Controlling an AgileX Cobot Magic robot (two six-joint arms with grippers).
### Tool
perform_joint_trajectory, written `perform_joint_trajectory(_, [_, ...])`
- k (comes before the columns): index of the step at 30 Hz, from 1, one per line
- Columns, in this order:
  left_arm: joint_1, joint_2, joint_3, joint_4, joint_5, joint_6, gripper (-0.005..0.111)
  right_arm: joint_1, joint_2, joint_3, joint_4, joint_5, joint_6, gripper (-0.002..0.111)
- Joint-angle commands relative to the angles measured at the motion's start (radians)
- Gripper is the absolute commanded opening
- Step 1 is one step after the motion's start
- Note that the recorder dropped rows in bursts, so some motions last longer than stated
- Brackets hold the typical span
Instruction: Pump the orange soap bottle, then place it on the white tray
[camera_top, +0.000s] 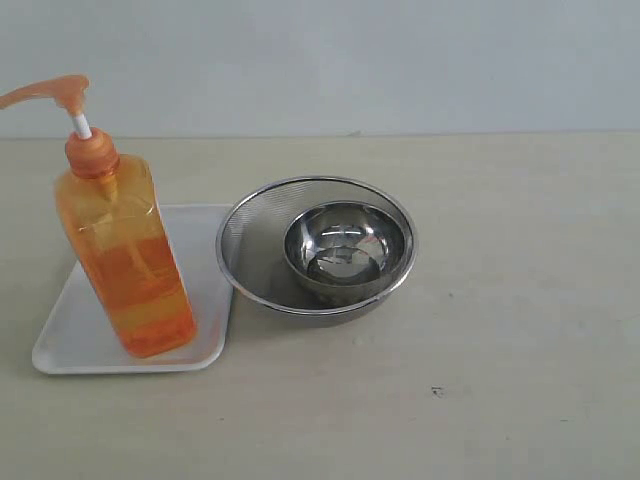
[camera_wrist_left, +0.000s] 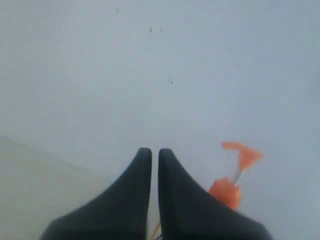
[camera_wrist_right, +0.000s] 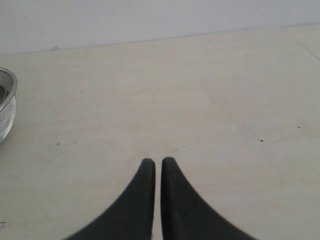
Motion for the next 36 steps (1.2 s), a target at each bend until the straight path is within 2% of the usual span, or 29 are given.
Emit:
perform_joint_trajectory(1, [0.006, -0.002, 0.002, -0.014, -0.113, -0.04, 0.005, -0.004, -0.006, 0.0, -0.007, -0.012, 0.006, 0.0])
perform_joint_trajectory(6, [0.006, -0.002, -0.002, -0.01, -0.15, -0.104, 0.005, -0.004, -0.006, 0.0, -0.007, -0.01, 0.006, 0.0])
perform_joint_trajectory(10, [0.006, -0.002, -0.06, 0.121, -0.169, -0.204, 0.005, -0.004, -0.006, 0.0, -0.007, -0.01, 0.006, 0.0])
perform_joint_trajectory(15, [0.006, 0.054, -0.249, 0.192, -0.016, -0.259, 0.005, -0.004, -0.006, 0.0, -0.007, -0.01, 0.006, 0.0])
perform_joint_trajectory(22, [0.006, 0.265, -0.557, 0.23, 0.239, -0.25, 0.005, -0.004, -0.006, 0.0, -0.007, -0.008, 0.006, 0.0])
perform_joint_trajectory(25, [0.006, 0.344, -0.661, 0.23, 0.325, -0.185, 0.005, -0.004, -0.006, 0.0, -0.007, -0.008, 0.006, 0.0])
perform_joint_trajectory(29, [0.006, 0.443, -0.762, 0.13, 0.458, 0.06, 0.005, -0.004, -0.006, 0.0, -0.007, -0.008, 0.006, 0.0])
perform_joint_trajectory(36, [0.006, 0.619, -0.751, -0.317, 0.432, 0.48, 0.005, -0.004, -0.006, 0.0, -0.007, -0.008, 0.008, 0.0])
